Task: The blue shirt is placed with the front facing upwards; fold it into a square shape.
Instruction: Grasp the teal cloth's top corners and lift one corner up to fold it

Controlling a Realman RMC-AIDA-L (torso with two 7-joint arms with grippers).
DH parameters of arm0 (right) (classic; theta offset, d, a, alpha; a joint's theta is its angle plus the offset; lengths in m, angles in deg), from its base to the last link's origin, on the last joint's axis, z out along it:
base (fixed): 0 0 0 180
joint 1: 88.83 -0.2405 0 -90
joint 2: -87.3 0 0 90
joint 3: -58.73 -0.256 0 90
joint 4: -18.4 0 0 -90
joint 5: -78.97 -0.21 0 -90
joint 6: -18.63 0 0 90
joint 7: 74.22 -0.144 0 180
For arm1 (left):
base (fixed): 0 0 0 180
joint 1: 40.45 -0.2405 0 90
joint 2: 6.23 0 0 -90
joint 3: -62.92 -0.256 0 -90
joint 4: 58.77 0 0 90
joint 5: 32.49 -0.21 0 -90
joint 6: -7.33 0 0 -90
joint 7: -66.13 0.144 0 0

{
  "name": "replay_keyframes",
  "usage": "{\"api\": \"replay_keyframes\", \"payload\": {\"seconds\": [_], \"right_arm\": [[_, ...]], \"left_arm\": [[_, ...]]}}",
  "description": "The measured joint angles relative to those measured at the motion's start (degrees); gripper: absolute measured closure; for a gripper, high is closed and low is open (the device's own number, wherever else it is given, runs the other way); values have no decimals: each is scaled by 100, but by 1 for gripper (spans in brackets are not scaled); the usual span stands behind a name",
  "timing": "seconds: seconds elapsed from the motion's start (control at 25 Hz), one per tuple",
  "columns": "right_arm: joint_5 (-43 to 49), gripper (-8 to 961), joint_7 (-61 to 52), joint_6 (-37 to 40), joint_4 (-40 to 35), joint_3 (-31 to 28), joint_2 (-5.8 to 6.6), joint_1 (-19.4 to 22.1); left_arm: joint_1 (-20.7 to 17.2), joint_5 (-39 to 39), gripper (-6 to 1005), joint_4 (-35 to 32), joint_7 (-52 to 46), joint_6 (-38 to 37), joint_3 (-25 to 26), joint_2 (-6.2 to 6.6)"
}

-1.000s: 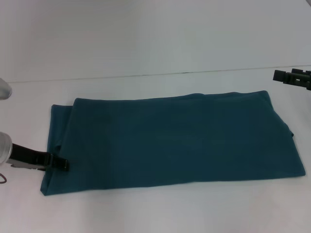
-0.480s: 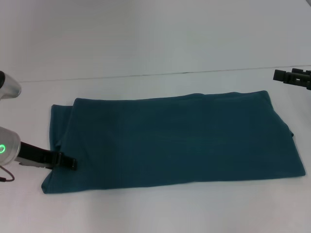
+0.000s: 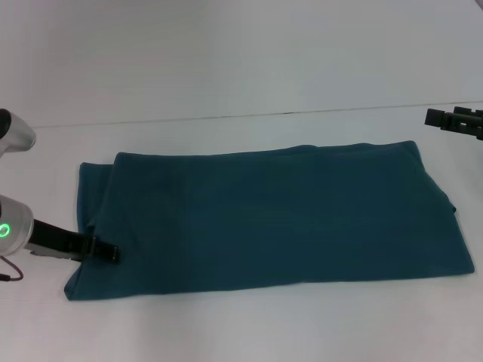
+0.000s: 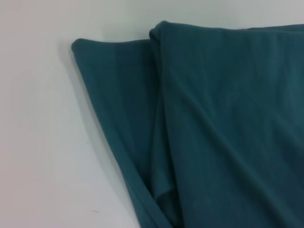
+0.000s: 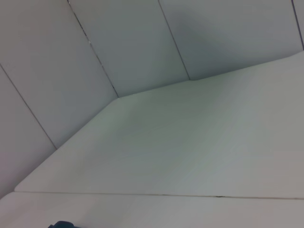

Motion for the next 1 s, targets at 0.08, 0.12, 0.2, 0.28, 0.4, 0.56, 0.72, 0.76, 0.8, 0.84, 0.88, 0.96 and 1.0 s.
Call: {"api": "replay_keyframes", "payload": {"seconds": [0.08, 0.12, 0.2, 0.28, 0.4, 0.56, 0.72, 0.76, 0.8, 0.84, 0.88, 0.96, 1.0], "right_arm": [[0, 37, 0, -1, 0, 0, 0, 0], [0, 37, 0, -2, 0, 0, 0, 0], [0, 38, 0, -3, 0, 0, 0, 0], [0, 38, 0, -3, 0, 0, 0, 0], [0, 37, -6, -3, 0, 0, 0, 0], [0, 37, -9, -3, 0, 0, 0, 0], [0, 38, -9, -3, 0, 0, 0, 0], [0, 38, -9, -3, 0, 0, 0, 0], [0, 37, -9, -3, 0, 0, -1, 0], [0, 37, -9, -3, 0, 0, -1, 0], [0, 37, -9, -3, 0, 0, 0, 0], [0, 37, -9, -3, 0, 0, 0, 0], [0, 37, -10, -3, 0, 0, 0, 0]], "left_arm": [[-14, -17, 340, -1, -11, 12, 0, 14], [-19, -30, 340, -2, -14, 21, 3, 16], [-28, -45, 340, -2, -14, 37, 19, 17], [-34, -48, 340, -3, -13, 47, 33, 23], [-41, -49, 340, -6, -21, 67, 40, 31], [-44, -67, 341, -13, -39, 93, 46, 45], [-61, -84, 341, -22, -56, 102, 56, 76], [-65, -88, 341, -22, -59, 103, 59, 80], [-67, -98, 341, -22, -60, 105, 60, 82], [-70, -116, 341, -21, -61, 105, 60, 82], [-72, -130, 341, -15, -61, 105, 60, 83], [-73, -143, 341, -4, -62, 105, 55, 82], [-73, -144, 341, 0, -62, 100, 50, 80]]}}
